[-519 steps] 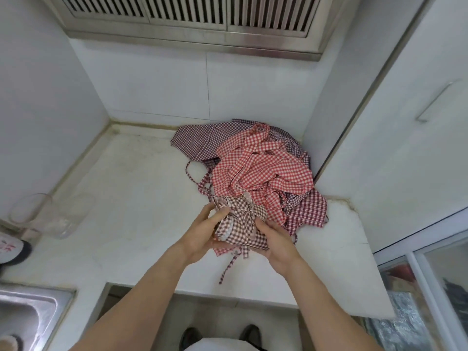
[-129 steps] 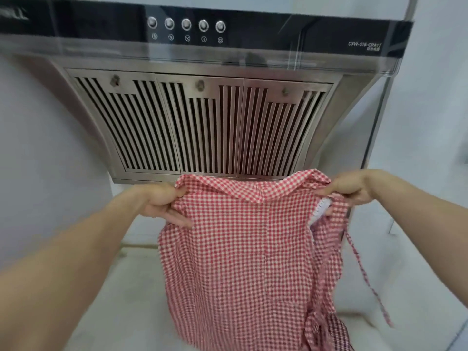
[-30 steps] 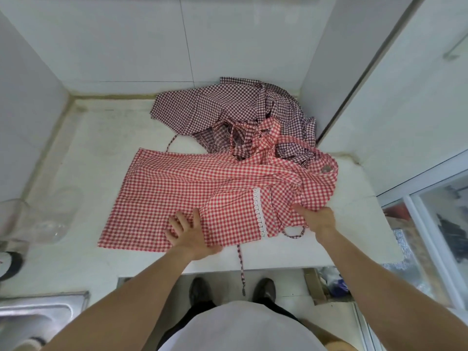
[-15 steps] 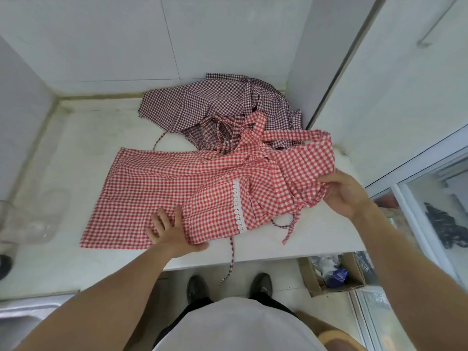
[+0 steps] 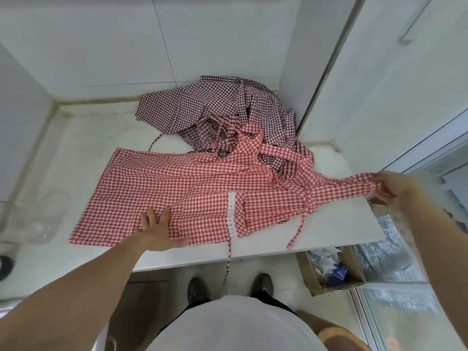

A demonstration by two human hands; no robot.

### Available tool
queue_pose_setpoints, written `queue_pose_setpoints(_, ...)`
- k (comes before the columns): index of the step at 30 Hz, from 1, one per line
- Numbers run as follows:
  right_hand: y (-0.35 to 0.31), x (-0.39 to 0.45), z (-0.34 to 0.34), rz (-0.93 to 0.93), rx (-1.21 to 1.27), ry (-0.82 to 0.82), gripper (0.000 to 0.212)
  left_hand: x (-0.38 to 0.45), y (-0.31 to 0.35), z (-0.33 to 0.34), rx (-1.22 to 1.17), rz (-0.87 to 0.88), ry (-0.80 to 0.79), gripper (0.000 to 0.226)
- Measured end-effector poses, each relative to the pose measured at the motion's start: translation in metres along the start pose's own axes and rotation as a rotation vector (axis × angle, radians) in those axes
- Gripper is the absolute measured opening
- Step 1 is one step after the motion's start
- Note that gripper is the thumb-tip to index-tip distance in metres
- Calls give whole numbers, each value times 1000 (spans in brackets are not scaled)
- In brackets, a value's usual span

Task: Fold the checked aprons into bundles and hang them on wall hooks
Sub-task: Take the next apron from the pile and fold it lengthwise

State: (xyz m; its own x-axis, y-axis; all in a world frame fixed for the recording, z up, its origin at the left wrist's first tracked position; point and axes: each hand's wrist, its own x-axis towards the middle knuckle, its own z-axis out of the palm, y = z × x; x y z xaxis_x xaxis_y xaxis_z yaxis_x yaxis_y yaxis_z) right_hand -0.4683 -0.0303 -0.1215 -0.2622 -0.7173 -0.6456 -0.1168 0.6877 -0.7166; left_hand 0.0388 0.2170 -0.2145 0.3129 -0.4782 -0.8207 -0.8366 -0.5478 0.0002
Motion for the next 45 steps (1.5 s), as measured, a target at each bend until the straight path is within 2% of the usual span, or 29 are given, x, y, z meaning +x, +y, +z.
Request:
queue_pose_setpoints(3, 13, -11, 1, 144, 199, -77, 16, -3, 7, -5, -170, -2, 18, 104)
queue_pose_setpoints(6, 19, -28, -1, 248, 245, -135, 6, 4, 5, 2, -123, -50, 63, 95)
queue_pose_setpoints(7, 18, -31, -4, 251, 265, -158, 11, 7, 4, 6, -112, -71, 76, 96)
queue_pose_setpoints(8, 17, -32, -7, 226, 282, -152, 27, 8, 4, 9, -87, -89, 92, 99)
queue_pose_setpoints(9, 14, -32, -11, 212, 378, -155, 41, 9, 5, 12, -56, -100, 110, 102)
queue_pose_setpoints(10, 10, -32, -16, 170, 487, -140, 46, 9, 7, 14, -33, -105, 123, 104)
queue_pose_setpoints(12, -3, -37, -22, 110, 776, -88, 29, 7, 9, 15, -30, -101, 140, 107)
queue_pose_setpoints(14, -18, -41, -24, -54, 786, 25, 7, 7, 7, 13, -34, -98, 141, 111)
queue_pose_setpoints(17, -27, -36, -25, -391, 411, 266, 9, 7, 6, 12, -41, -105, 133, 116)
queue_pose_setpoints(19, -24, -34, -27, -506, 346, 353, 14, 8, 6, 13, -40, -111, 134, 116)
queue_pose_setpoints(21, -18, -29, -34, -599, 101, 470, 26, 8, 6, 13, -54, -113, 139, 116)
queue_pose_setpoints(23, -7, -21, -43, -646, -221, 479, 34, 10, 5, 13, -71, -106, 147, 116)
queue_pose_setpoints(25, -1, -16, -45, -606, -511, 452, 41, 12, 5, 13, -78, -110, 146, 117)
queue_pose_setpoints(29, 8, -15, -46, -587, -800, 375, 62, 12, 5, 13, -83, -121, 139, 116)
queue_pose_setpoints(31, 12, -14, -50, -596, -798, 423, 61, 13, 7, 12, -80, -129, 140, 115)
queue_pose_setpoints(33, 15, -11, -52, -587, -809, 479, 47, 13, 10, 10, -67, -146, 136, 115)
queue_pose_setpoints(36, 12, -9, -53, -529, -905, 437, 24, 14, 17, 3, -63, -182, 110, 116)
queue_pose_setpoints(38, 9, -8, -54, -499, -929, 414, 17, 13, 20, -2, -71, -209, 99, 117)
queue_pose_setpoints(41, 4, -5, -62, -483, -806, 444, 20, 15, 21, -6, -94, -231, 106, 117)
queue_pose_setpoints(45, 4, 0, -63, -377, -515, 570, 47, 21, 27, -8, -93, -291, 116, 125)
